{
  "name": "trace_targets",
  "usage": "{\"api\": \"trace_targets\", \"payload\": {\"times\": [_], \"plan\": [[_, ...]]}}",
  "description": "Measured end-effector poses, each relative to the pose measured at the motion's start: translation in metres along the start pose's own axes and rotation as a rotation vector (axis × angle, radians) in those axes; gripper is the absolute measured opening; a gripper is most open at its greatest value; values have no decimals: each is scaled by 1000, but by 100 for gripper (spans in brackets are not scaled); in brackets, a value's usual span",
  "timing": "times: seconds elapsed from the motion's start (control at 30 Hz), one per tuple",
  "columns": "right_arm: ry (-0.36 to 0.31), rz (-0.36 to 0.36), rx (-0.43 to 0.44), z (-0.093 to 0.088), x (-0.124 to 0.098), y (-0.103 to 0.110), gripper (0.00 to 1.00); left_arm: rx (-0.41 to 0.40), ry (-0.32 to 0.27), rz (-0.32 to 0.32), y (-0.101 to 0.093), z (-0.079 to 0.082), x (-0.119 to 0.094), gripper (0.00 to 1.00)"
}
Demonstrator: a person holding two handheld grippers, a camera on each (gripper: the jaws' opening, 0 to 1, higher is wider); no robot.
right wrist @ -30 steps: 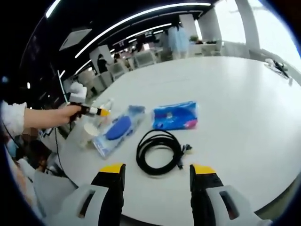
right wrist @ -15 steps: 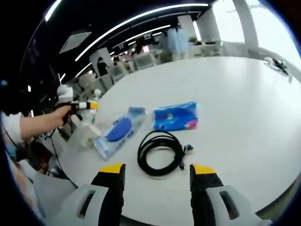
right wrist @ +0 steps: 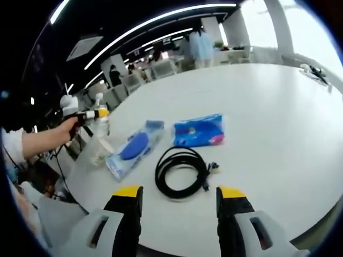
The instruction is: Arrange the tabletop items into an orderly group along one side of the table until the central work area is clear of visible clutter.
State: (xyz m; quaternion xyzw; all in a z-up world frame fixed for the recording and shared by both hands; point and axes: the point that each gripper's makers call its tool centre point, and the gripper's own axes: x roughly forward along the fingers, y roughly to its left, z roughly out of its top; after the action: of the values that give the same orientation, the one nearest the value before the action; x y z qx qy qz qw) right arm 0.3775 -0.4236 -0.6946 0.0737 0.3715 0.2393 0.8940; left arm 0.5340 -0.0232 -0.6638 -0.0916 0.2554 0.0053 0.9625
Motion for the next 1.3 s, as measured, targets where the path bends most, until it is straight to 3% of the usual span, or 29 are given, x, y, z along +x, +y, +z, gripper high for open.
{"api": "trace_targets", "payload": {"times": [0.13,0.37,0.57,0.9,0.93,0.97,1.3], "plan": [[-12,-6,-4,4,-1,-1,56,10,8,24,0,-9,0,39],[-21,-11,-12,8,-1,-1,55,36,-44,49,1,-10,1,39],[-6,-16,-18,3,-2,-2,55,27,-47,61,4,-18,2,38],[-10,-6,-34,13,2,1,55,42,-54,75,9,-37,-6,39],[-13,-3,-33,13,3,3,55,55,-127,69,9,-26,-7,39],[-14,-1,-32,13,3,3,55,36,-76,76,10,-36,-11,39],[-12,20,-33,13,5,10,55,62,-101,92,1,-41,-24,39]]}}
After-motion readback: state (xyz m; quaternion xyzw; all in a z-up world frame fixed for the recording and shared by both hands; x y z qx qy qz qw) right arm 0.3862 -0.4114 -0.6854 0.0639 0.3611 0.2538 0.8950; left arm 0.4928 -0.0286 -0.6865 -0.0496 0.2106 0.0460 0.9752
